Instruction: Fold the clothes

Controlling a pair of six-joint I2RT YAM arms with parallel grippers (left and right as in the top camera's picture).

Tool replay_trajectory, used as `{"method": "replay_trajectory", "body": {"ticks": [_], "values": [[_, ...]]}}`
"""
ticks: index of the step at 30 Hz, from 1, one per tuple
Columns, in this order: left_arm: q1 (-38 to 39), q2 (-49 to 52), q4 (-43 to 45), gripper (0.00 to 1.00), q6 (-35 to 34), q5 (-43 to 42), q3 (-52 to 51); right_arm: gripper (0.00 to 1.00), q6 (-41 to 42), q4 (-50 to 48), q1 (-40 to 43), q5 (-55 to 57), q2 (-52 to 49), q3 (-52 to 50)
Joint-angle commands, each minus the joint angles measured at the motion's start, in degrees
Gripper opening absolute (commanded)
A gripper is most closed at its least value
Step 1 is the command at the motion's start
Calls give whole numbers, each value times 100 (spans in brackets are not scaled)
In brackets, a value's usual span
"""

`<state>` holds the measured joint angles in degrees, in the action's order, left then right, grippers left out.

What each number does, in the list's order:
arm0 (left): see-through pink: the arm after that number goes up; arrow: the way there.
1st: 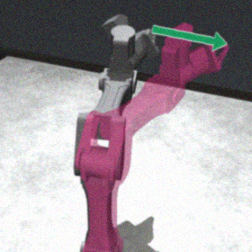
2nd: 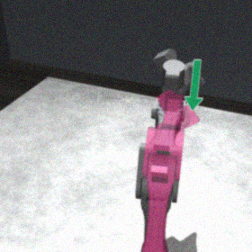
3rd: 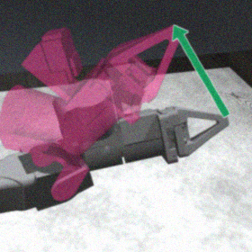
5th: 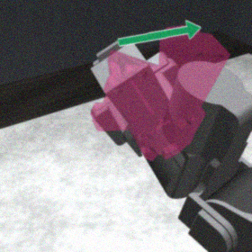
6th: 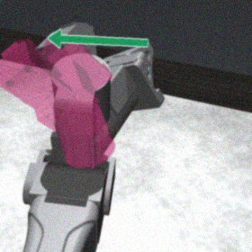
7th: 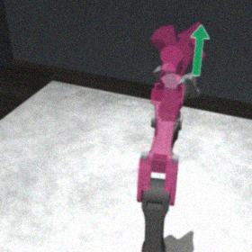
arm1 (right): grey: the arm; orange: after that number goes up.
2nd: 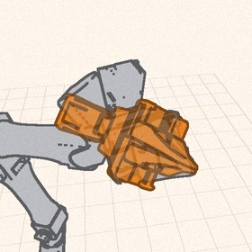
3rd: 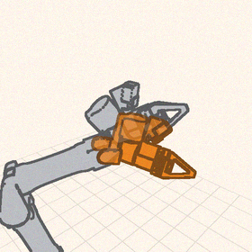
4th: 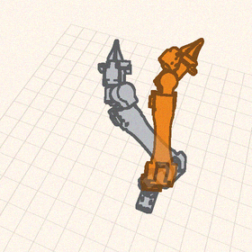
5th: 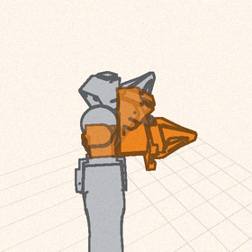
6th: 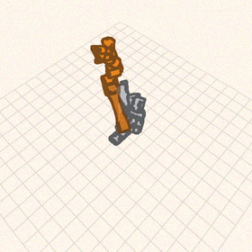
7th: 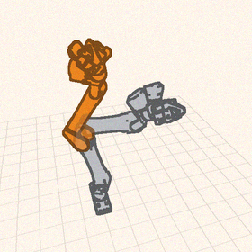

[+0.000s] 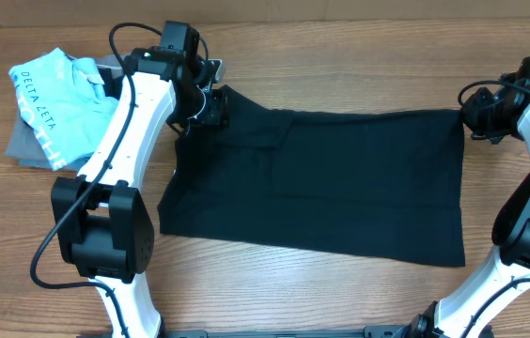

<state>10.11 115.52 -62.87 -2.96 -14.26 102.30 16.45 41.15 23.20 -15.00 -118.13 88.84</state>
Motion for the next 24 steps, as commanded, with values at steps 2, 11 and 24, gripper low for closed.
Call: {"method": "replay_trajectory", "body": {"ticks": [2,11,24], "values": [[-37,142,492,63,0,535,-243,4,4,-7,28,39,140,103],[-133,1311,1950,50,297,-39,-275,4,4,72,28,39,140,103],[-184,1808,2247,30,387,-684,-273,4,2,94,28,39,140,103]]}}
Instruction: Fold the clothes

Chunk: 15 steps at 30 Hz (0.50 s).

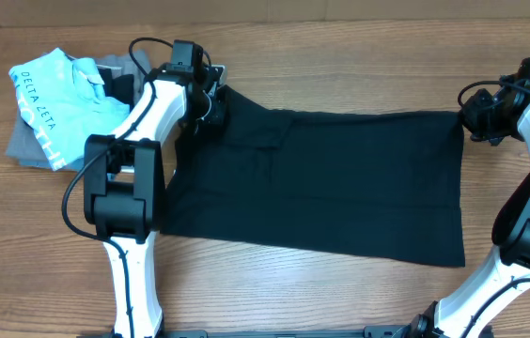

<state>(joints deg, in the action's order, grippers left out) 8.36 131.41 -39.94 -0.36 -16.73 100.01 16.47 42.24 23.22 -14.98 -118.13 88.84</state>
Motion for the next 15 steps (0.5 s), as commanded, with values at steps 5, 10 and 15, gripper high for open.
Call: {"method": "replay_trajectory", "body": {"ticks": [5,10,15], "values": [[-22,192,-57,27,127,-581,-35,4,0,-9,26,37,140,103],[-22,179,-168,17,125,-584,98,4,2,-9,26,37,140,103],[-24,153,-420,4,127,-568,372,4,0,7,26,37,140,103]]}}
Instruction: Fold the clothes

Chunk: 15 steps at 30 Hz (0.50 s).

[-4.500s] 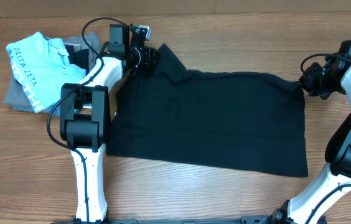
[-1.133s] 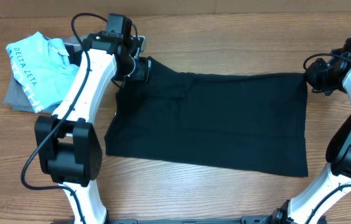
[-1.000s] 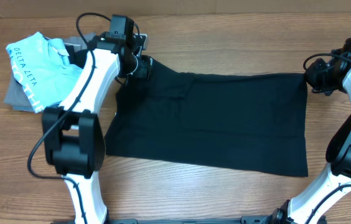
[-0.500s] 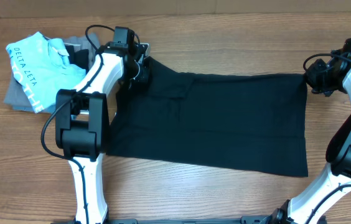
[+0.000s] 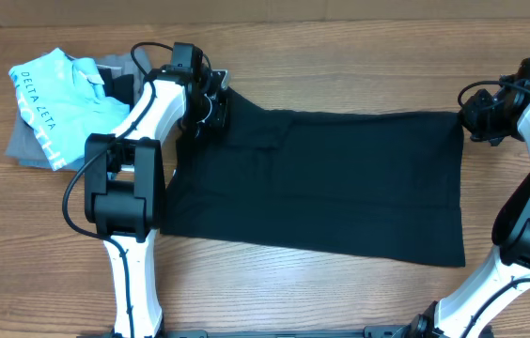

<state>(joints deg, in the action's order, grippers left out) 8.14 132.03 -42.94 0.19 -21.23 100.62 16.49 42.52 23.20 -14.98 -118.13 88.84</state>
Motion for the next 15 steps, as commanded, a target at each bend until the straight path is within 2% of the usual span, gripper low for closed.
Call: {"method": "replay_trajectory", "body": {"ticks": [1,8,15], "values": [[-17,92,-214,4,70,-120,400,4,-2,-22,28,37,140,103],[-138,92,-1847,4,72,-129,1694,4,-4,-92,31,42,140,103],[-136,92,-3018,4,68,-136,2214,4,-2,50,28,87,138,103]]}}
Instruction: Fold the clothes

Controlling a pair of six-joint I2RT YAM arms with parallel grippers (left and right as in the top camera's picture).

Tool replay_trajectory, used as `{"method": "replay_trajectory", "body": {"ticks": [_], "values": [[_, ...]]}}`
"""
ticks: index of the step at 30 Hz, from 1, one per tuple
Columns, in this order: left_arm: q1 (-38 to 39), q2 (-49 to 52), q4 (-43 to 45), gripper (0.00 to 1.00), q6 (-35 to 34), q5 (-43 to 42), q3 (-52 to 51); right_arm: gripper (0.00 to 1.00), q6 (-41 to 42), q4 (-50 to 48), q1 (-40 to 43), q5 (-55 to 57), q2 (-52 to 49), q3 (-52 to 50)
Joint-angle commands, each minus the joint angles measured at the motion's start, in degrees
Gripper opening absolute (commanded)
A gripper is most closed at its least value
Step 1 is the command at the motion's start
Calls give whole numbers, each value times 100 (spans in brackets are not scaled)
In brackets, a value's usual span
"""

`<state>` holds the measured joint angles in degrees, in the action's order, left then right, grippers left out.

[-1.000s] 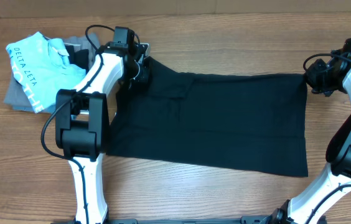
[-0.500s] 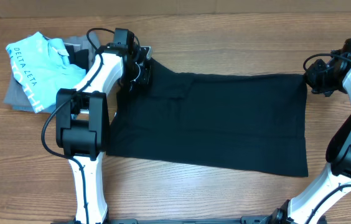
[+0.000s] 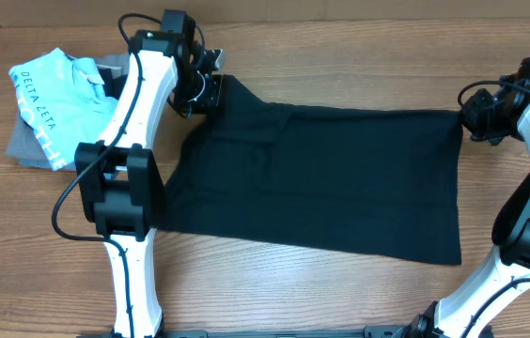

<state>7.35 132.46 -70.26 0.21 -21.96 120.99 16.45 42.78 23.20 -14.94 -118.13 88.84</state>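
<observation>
A black garment [image 3: 321, 178] lies spread flat across the middle of the table. My left gripper [image 3: 210, 92] is at its far left corner, shut on the cloth there, and the corner is drawn up towards it. My right gripper [image 3: 469, 116] sits at the far right corner, where the cloth's edge runs right into it. It appears shut on that corner, though its fingers are small and dark in the overhead view.
A folded light blue shirt [image 3: 54, 99] with white lettering rests on a grey cloth [image 3: 23, 145] at the far left. Both arm bases stand at the table's near edge. Bare wood surrounds the garment.
My left gripper has moved slightly farther back and left with the garment's corner. The cloth's left edge has shifted a little to the right. The right arm has not moved.
My left gripper was at the garment's far left corner throughout, with the arm changing its pose between moments. The right gripper stayed at the far right corner. By now the left corner is pulled a bit farther back and the left edge has drawn in.
</observation>
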Motion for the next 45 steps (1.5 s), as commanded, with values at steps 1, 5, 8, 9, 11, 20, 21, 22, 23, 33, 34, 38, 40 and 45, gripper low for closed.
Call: {"method": "replay_trajectory", "body": {"ticks": [1,5,8,9,11,20,21,22,23,33,34,38,40,45], "values": [[-57,48,-376,4,66,-63,177,4,2,39,28,101,138,103],[-57,48,-546,4,111,-31,175,9,-20,-26,28,186,138,103],[-59,48,-420,5,109,-13,175,32,-20,-101,31,258,138,103],[-57,48,-378,5,109,-15,175,33,-20,-151,35,345,133,103],[-55,48,-293,5,109,-15,175,34,-22,-249,35,472,131,103],[-55,48,-160,12,109,-17,175,33,-24,-826,-81,422,-170,101],[-55,48,-149,13,109,-15,175,34,-22,-852,-87,422,-214,101],[-55,48,-144,14,109,-17,175,33,-22,-920,-98,422,-321,101],[-55,48,-142,14,109,-15,175,33,-22,-962,-103,420,-385,101],[-24,48,-87,35,109,-15,175,34,-308,-1102,-151,31,-944,101],[-24,48,-87,37,109,-13,175,34,-328,-1106,-162,-17,-979,101],[-20,50,-87,40,109,-13,175,32,-348,-1123,-188,-22,-992,101],[-20,50,-87,40,109,-11,175,27,-498,-1097,-188,-227,-992,101],[-20,50,-96,40,109,-9,175,16,-647,-1058,-188,-404,-992,101]]}}
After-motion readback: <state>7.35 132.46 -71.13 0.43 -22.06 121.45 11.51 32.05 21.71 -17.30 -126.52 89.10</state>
